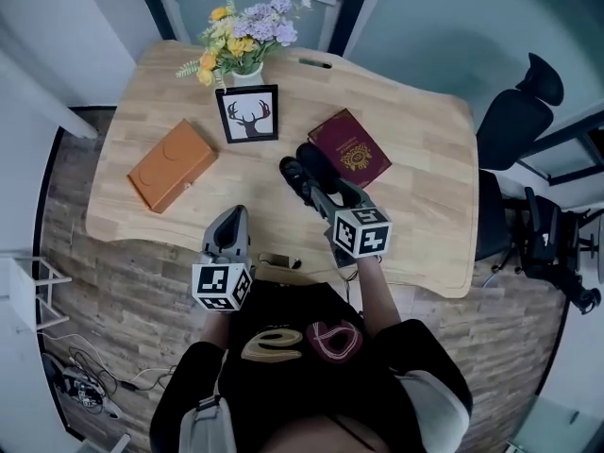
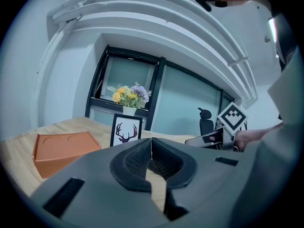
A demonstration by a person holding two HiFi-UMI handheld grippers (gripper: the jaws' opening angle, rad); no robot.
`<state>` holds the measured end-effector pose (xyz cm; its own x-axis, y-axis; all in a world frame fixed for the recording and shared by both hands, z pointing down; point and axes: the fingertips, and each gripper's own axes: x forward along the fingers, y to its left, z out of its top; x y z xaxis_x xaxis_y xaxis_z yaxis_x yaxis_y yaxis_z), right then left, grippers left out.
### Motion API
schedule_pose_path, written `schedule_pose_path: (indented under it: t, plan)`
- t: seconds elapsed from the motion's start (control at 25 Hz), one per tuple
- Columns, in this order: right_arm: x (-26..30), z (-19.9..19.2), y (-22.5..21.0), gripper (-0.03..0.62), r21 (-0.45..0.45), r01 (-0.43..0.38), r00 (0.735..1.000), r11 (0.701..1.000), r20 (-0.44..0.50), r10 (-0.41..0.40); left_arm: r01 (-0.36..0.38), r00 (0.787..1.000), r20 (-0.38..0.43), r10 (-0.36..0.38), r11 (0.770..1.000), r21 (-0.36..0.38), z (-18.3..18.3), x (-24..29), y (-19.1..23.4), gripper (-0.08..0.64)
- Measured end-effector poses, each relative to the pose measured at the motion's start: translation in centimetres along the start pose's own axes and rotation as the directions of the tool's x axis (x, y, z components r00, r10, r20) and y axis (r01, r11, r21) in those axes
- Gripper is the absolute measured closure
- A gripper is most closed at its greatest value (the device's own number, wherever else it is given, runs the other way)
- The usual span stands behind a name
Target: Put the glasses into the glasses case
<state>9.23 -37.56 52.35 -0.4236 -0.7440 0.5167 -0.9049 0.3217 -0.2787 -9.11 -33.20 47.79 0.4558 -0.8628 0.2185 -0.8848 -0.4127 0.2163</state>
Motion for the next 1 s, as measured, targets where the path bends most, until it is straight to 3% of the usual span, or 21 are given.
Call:
schedule_pose_path:
  t: [0.4,0.64,0.84,1.0]
  plan:
    - [-5.5,-0.5,-2.0,0.365,0.071,0.155,0.982,0.985,0.097,-0.162,0.121,0.992,-0.04,-0.121,0.993,-0.002,-0.6,1.1,-1.9,0.541]
    - [-8.3,-1.4,-1.0,0.365,0.093,0.18,0.969,0.979,0.156,-0.193,0.172,0.984,-0.053,-0.172,0.985,-0.004,-1.1,1.0,-3.0,0.541]
    - [-10.0,-1.6,0.2,0.365,0.007,0.196,0.96,0.981,0.203,-0.193,0.208,0.976,-0.061,-0.208,0.978,-0.007,-1.4,0.8,-4.1,0.541]
    - [-10.4,-2.1,0.8,0.379,0.012,0.188,0.959,0.982,0.213,-0.186,0.23,0.972,-0.042,-0.23,0.973,-0.004,-0.9,1.0,-4.6,0.541]
